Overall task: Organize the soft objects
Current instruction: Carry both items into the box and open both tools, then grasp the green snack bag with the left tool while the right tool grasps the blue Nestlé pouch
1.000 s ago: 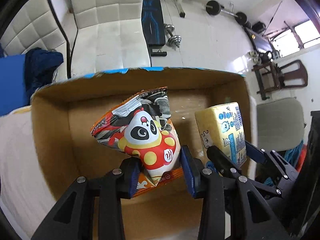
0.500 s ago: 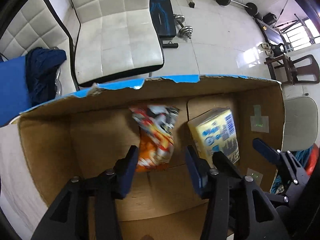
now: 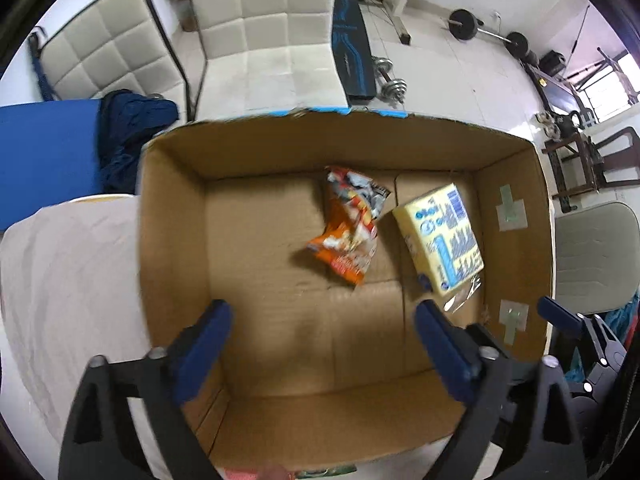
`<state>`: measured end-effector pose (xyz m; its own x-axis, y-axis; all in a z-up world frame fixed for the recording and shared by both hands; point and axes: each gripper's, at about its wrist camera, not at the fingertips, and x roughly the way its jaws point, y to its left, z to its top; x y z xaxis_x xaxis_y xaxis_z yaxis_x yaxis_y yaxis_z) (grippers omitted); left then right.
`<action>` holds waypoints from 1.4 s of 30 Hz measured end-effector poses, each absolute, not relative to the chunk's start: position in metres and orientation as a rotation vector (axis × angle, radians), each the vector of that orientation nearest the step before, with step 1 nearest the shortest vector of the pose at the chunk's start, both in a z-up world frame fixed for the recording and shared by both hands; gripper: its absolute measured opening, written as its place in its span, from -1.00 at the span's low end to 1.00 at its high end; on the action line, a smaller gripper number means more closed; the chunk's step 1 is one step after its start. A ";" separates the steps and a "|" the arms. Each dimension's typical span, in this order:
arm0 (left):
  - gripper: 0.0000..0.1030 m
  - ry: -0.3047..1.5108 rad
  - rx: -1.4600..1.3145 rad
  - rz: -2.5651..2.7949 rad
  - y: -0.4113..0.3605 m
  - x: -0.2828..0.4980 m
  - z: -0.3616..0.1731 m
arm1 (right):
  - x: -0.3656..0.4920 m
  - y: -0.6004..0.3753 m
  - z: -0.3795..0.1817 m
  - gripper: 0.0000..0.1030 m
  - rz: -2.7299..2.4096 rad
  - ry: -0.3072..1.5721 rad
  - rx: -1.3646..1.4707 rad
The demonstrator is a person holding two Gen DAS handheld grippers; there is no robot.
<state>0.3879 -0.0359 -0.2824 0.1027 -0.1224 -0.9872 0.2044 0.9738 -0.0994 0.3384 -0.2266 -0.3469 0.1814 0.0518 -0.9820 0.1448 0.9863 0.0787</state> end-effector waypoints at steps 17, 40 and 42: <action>0.97 1.328 0.070 -0.088 -0.013 0.250 -0.223 | 0.207 -0.246 -0.279 1.00 0.004 1.320 0.195; 0.47 1.718 0.091 -0.027 -0.010 0.209 -0.420 | 0.156 -0.328 -0.475 0.32 -0.190 1.701 0.420; 0.11 1.716 0.111 -0.032 -0.014 0.209 -0.427 | 0.155 -0.328 -0.482 -0.16 -0.213 1.710 0.413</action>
